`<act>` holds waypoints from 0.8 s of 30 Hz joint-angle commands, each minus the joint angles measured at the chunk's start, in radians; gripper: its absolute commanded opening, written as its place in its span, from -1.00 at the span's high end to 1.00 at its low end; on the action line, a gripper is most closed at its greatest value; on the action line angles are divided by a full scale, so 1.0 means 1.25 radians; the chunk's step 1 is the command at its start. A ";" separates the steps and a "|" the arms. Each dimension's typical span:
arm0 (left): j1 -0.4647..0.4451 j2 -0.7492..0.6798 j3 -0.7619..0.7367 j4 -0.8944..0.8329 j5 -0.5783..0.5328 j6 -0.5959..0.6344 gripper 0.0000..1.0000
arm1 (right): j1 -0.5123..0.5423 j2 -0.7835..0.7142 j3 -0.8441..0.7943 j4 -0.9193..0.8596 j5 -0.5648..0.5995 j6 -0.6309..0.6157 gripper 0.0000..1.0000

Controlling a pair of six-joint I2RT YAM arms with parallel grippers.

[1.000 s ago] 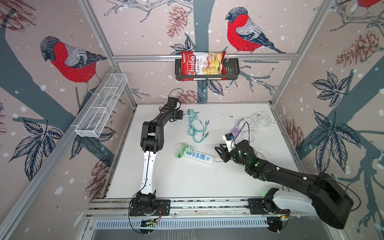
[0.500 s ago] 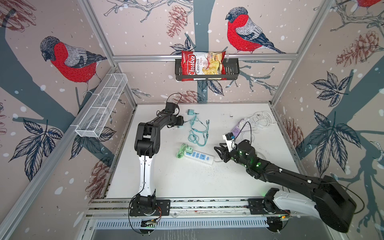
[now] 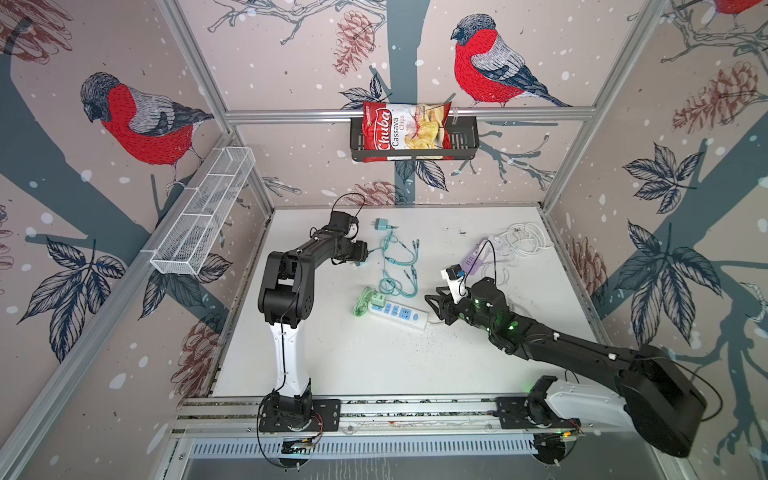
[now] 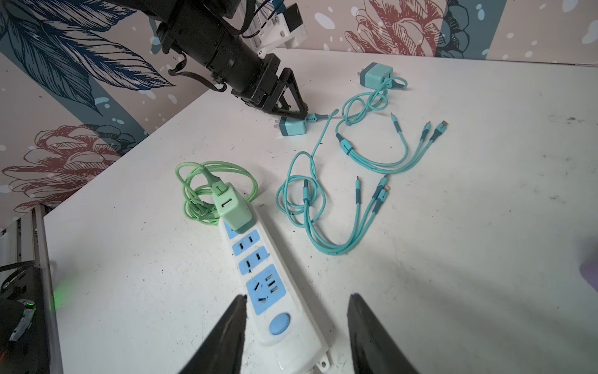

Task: Insert the plug
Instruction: 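Close the left gripper on the teal charger block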

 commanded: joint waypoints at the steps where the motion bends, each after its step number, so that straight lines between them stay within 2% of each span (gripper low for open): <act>1: -0.002 -0.031 -0.030 -0.011 -0.005 0.030 -0.30 | 0.001 0.003 0.010 -0.008 -0.013 -0.012 -0.03; 7: -0.025 -0.030 -0.036 -0.021 -0.047 0.051 -0.35 | 0.001 0.008 0.017 -0.014 -0.017 -0.014 -0.03; 24: -0.057 0.009 -0.003 -0.036 -0.127 0.106 -0.35 | -0.001 0.006 0.024 -0.030 -0.012 -0.017 -0.02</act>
